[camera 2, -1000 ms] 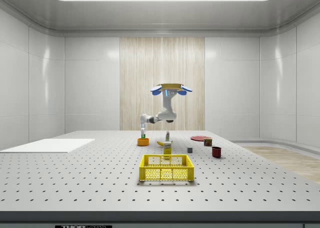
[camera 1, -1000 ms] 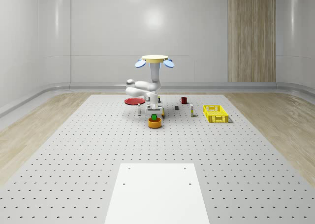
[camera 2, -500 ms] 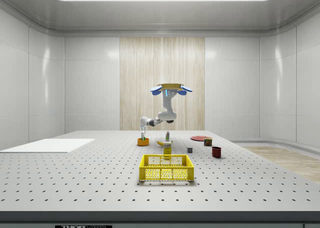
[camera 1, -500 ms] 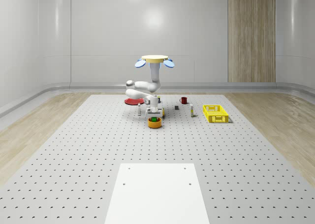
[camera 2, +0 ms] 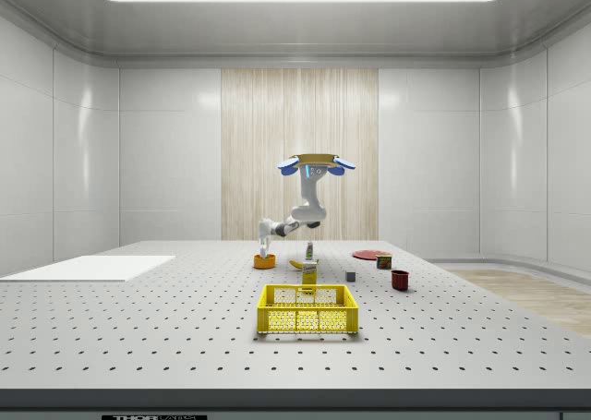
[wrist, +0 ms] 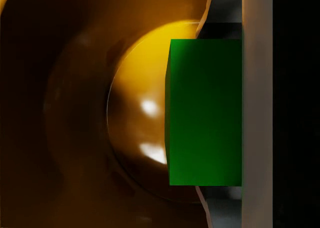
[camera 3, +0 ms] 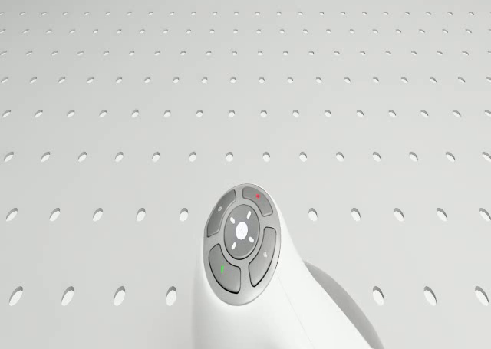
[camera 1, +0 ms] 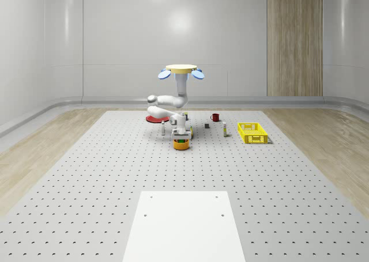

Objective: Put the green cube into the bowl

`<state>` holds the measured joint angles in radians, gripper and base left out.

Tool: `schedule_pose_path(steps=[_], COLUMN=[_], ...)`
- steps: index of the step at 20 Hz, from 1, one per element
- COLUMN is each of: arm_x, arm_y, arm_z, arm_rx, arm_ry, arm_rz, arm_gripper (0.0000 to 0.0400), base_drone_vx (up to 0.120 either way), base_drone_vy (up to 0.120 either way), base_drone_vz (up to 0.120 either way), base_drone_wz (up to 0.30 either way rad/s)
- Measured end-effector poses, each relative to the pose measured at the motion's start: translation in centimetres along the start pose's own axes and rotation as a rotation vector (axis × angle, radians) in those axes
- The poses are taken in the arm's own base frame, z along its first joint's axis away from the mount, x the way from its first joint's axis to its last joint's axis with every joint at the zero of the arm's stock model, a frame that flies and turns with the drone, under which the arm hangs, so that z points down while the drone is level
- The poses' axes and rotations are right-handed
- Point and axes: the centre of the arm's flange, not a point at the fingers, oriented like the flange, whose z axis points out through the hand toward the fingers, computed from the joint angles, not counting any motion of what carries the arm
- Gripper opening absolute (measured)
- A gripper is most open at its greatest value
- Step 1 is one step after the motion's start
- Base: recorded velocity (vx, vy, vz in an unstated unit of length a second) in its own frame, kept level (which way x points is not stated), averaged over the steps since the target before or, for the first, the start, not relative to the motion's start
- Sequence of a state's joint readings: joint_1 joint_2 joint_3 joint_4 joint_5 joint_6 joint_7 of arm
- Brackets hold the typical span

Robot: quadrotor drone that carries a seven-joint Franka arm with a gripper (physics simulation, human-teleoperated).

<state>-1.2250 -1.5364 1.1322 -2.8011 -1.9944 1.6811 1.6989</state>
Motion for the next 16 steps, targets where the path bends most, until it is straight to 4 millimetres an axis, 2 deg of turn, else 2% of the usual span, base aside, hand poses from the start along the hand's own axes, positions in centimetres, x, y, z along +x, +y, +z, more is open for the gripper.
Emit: schedule_pose_path(steps=[3, 6, 12, 16], arm_x=[0.0, -0.1, -0.1, -0.1], arm_y=[0.0, -0.1, -0.1, -0.1], arm_z=[-0.3, -1.2, -3.7, -4.6], arm_rx=[0.0, 0.0, 0.0, 0.0], arm_ry=[0.0, 0.001, 0.001, 0.001], arm_rz=[0.001, 0.002, 0.002, 0.002], arm_gripper=[0.0364, 0.0383, 0.0396, 0.0398], base_drone_vx=[0.0, 0.0, 0.0, 0.0], base_drone_vy=[0.0, 0.0, 0.0, 0.0], base_drone_vz=[0.0, 0.0, 0.0, 0.0], base_drone_wz=[0.0, 0.0, 0.0, 0.0])
